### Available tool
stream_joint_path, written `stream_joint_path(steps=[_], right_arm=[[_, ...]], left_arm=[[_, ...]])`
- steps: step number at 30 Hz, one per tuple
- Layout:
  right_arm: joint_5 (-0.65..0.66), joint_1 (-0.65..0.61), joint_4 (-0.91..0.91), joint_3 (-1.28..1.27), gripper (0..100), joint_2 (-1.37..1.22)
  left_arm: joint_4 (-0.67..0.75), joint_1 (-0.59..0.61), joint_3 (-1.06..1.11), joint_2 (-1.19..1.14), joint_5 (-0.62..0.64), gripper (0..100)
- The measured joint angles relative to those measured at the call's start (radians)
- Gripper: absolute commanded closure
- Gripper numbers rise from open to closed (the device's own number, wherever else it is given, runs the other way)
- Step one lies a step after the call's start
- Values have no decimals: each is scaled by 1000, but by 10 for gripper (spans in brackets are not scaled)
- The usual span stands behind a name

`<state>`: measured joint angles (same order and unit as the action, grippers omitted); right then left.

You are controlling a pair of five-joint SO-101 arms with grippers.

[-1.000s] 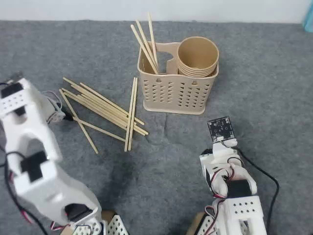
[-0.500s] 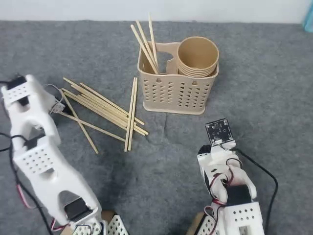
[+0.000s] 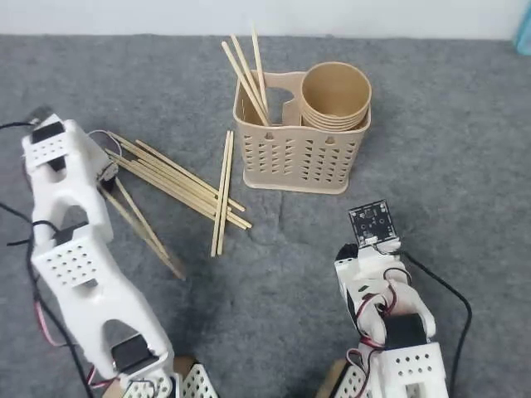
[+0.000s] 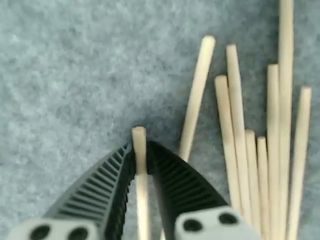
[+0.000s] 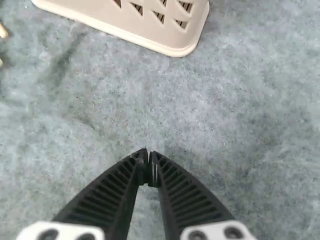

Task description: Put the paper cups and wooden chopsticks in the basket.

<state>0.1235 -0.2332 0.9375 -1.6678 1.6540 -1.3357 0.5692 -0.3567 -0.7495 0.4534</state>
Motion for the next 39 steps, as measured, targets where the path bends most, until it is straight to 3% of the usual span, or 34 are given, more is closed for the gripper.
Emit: stream_joint_path(steps=[14, 22, 28, 33, 39], right_arm=[[0, 0, 0, 0, 990, 0], [0, 2, 0, -3, 990, 0], [0, 0, 0, -3, 990, 0], [0, 2, 0, -3, 990, 0], [0, 20, 0, -3, 990, 0]], left_arm=[[-112, 12, 3, 153, -5, 988], [-166, 5, 157, 334, -109, 988], [-25, 0, 394, 554, -109, 988], [107, -20, 637, 812, -187, 988], [155, -48, 775, 1157, -210, 988]])
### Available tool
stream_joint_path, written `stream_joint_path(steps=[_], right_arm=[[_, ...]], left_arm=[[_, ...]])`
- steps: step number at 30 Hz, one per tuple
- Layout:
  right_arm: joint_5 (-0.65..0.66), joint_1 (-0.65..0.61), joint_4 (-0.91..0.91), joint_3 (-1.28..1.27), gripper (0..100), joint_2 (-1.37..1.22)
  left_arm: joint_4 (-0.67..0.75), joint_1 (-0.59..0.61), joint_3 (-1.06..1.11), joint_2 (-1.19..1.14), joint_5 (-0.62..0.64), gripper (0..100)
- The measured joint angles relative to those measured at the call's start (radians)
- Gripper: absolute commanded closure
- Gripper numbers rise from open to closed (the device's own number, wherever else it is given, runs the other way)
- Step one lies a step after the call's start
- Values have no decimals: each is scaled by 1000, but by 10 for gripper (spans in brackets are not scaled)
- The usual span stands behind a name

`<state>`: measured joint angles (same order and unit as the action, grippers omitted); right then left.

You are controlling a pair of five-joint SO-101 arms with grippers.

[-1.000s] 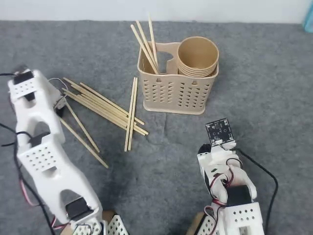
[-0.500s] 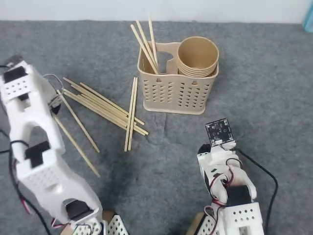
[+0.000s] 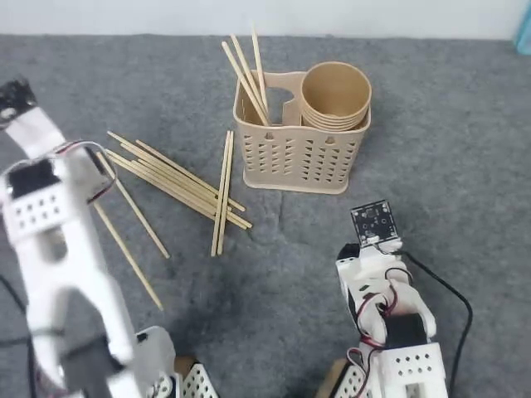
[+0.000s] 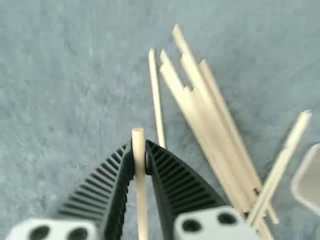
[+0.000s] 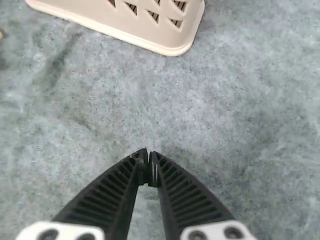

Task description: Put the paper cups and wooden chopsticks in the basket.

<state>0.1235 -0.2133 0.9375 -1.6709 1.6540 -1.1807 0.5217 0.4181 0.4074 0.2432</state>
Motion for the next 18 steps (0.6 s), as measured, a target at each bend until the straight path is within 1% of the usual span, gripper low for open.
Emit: stream_joint_path(steps=[3, 7, 10, 13, 18], right_arm=[[0, 5, 0, 0, 990, 0], [0, 3, 0, 0, 990, 0], [0, 3, 0, 0, 990, 0], [0, 3, 0, 0, 990, 0], [0, 3, 0, 0, 990, 0]], left_arm=[[9, -21, 0, 150, -2, 988], [117, -77, 6, 328, -3, 988], [245, -117, 9, 439, -8, 988], [404, -183, 9, 514, -11, 988], [671, -325, 9, 542, -11, 988]])
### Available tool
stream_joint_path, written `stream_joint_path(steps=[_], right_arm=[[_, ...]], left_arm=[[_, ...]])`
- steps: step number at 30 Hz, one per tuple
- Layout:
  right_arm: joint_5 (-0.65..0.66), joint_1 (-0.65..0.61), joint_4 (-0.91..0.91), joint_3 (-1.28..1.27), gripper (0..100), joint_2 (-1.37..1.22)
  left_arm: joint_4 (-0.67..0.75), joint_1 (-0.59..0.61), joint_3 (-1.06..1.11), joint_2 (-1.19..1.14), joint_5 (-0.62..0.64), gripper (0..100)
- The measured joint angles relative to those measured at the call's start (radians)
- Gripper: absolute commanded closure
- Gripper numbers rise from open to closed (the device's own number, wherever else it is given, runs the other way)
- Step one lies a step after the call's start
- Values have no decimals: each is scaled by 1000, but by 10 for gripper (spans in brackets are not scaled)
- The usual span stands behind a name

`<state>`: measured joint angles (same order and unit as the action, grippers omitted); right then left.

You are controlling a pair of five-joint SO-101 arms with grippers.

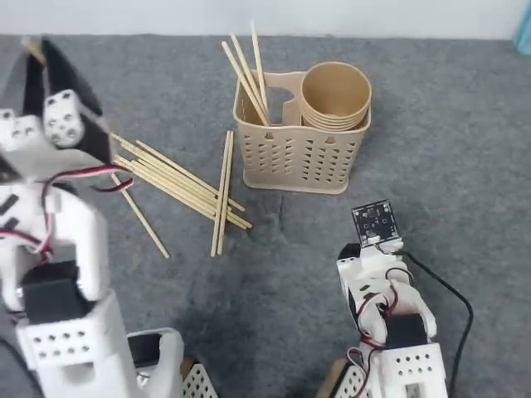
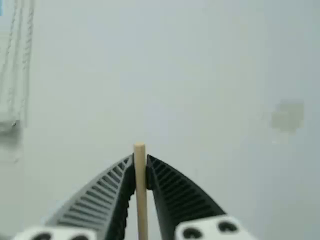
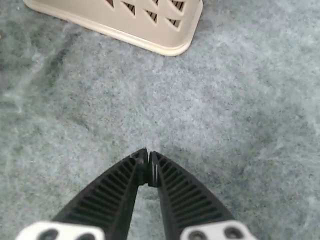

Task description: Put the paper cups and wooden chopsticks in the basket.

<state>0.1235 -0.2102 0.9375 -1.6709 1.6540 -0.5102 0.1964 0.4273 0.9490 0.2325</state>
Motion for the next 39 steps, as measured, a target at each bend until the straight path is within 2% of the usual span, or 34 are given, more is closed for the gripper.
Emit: stream_joint_path(steps=[6, 9, 21, 27, 33, 39], right_arm=[[0, 0, 0, 0, 990, 0], [0, 0, 0, 0, 990, 0], [0, 0, 0, 0, 990, 0], [0, 0, 0, 0, 990, 0], [0, 0, 0, 0, 990, 0], [0, 0, 0, 0, 990, 0]], left_arm=[[333, -176, 0, -81, 0, 988], [440, -235, 0, -152, 0, 988], [500, -347, 25, -414, 0, 988], [712, -350, 187, -523, 6, 988], [747, -351, 361, -528, 2, 980], [747, -351, 402, -528, 2, 810]])
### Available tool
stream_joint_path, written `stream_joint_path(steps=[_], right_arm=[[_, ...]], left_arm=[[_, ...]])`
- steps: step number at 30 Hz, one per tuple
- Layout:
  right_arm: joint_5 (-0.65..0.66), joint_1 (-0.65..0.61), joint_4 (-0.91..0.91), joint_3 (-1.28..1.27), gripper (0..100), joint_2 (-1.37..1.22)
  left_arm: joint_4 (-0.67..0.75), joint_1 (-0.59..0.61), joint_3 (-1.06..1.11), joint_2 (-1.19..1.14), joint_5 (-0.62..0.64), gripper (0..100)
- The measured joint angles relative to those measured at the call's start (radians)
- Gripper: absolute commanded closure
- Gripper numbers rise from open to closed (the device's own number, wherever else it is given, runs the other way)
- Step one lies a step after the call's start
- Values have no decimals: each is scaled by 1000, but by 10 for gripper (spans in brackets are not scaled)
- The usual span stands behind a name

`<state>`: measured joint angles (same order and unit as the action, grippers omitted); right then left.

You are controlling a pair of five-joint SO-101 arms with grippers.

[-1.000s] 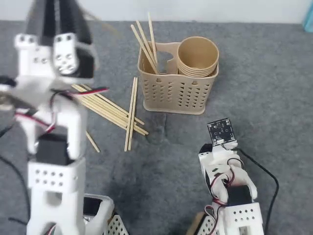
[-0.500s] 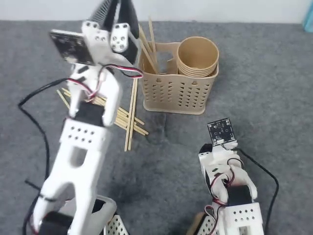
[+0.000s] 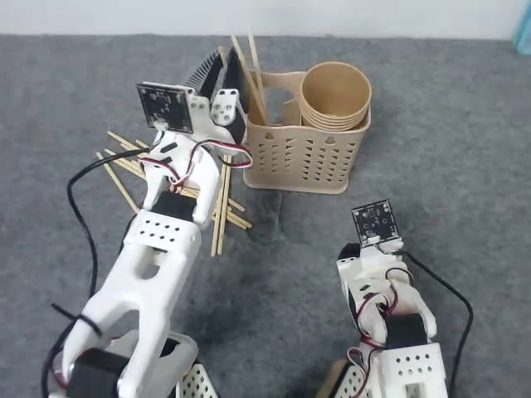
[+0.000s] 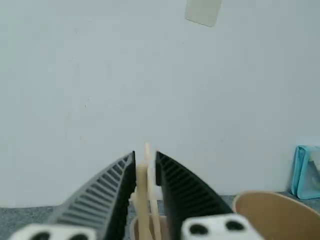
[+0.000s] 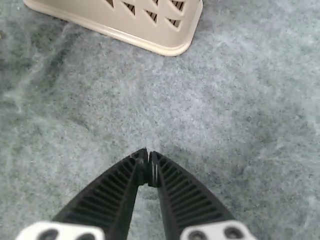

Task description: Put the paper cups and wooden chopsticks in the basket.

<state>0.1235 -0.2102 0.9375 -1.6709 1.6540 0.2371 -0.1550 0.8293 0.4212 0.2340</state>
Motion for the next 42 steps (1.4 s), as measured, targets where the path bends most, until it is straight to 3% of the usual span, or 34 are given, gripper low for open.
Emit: stream_joint_path(steps=[5, 8, 15, 21, 29, 33, 37, 42], right_arm=[[0, 0, 0, 0, 990, 0], [0, 0, 0, 0, 990, 0], [0, 0, 0, 0, 990, 0], [0, 0, 0, 0, 990, 0], [0, 0, 0, 0, 990, 0], [0, 0, 0, 0, 990, 0], [0, 0, 0, 0, 990, 0], [0, 0, 0, 0, 990, 0]], left_arm=[[-3, 6, 0, 64, -2, 773], [-94, 34, -14, 166, -2, 773], [-562, 186, -216, 345, -2, 773], [-910, 399, -377, 345, -2, 773], [-945, 635, -433, 84, -2, 775], [-948, 700, -496, -118, 38, 849], [-991, 721, -580, -344, 77, 942], [-1059, 720, -706, -578, 74, 951]])
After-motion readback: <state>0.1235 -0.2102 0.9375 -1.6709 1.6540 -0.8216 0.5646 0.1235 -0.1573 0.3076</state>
